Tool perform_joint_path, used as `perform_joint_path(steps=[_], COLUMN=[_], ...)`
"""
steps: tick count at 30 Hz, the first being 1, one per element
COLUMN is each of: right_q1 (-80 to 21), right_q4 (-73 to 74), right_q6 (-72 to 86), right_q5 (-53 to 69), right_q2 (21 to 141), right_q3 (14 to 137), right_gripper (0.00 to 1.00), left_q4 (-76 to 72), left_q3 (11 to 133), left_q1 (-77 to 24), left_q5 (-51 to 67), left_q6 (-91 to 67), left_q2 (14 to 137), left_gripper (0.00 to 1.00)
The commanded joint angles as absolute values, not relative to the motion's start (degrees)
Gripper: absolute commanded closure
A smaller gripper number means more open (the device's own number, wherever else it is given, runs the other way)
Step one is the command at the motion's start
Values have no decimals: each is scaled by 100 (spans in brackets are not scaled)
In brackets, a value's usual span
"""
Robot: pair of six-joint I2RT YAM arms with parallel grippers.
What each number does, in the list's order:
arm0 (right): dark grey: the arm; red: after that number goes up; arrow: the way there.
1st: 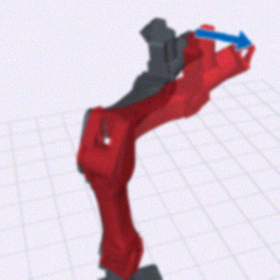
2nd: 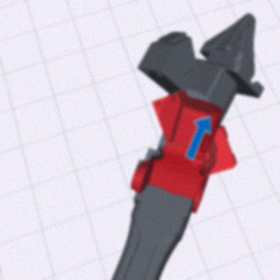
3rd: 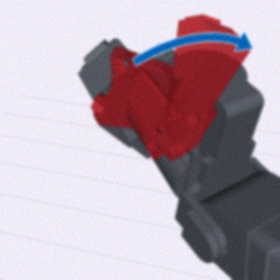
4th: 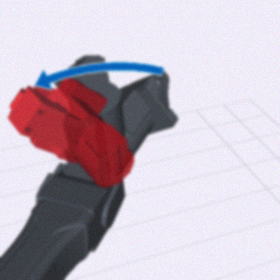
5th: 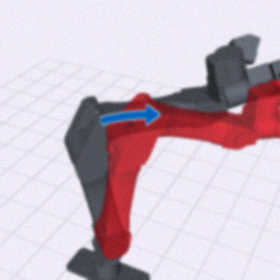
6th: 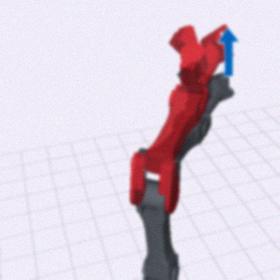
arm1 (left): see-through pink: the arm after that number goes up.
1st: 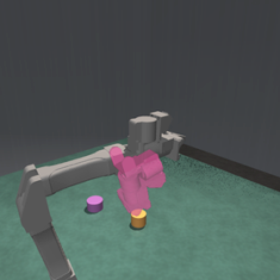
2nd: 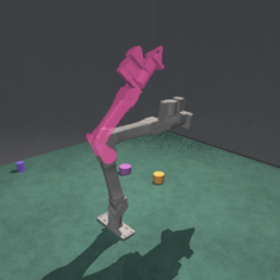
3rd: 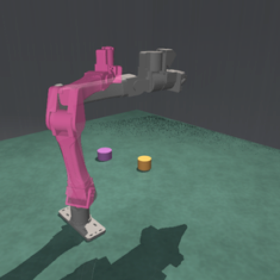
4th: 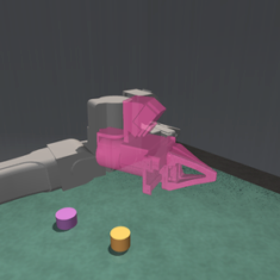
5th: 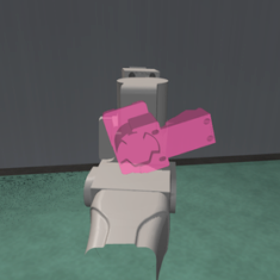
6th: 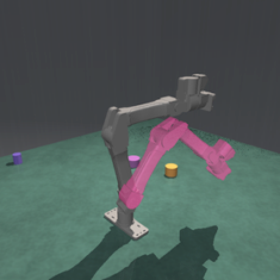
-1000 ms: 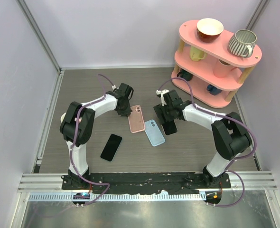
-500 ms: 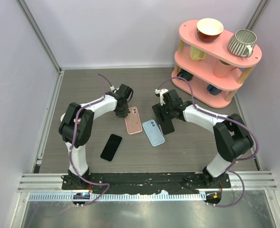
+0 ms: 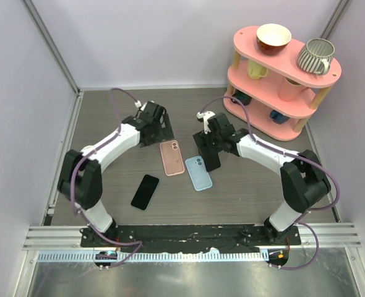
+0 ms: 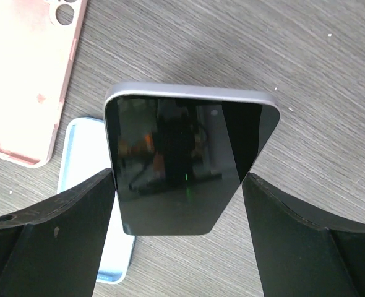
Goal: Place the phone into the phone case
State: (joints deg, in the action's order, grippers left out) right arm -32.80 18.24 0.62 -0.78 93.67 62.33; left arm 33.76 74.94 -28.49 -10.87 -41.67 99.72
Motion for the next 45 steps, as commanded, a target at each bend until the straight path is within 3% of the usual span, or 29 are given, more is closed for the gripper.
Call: perform_joint_path(steps=[1, 14, 33, 45], right_q1=[-3401, -3849, -4948, -4948], right_q4=[1723, 1863, 1758, 2004], right_q6=[167, 299, 1547, 1547], right_q5=[-246, -307, -633, -1054], right_q2=[8860, 9052, 10959, 11663], right_q3=[6653, 7399, 8710, 9088], right_gripper=[61, 65, 69, 70], left_q4=[3077, 3023, 2294, 2118], left_q3=[7489, 6961, 5344, 5054], left_q1=[-2830, -2628, -2391, -2399], left_q5=[-1388, -2548, -3445, -3428], left_q6=[-3999, -2989, -2523, -2557], left_q2=[8861, 6742, 4221, 4034], left_gripper=[0, 0, 0, 0])
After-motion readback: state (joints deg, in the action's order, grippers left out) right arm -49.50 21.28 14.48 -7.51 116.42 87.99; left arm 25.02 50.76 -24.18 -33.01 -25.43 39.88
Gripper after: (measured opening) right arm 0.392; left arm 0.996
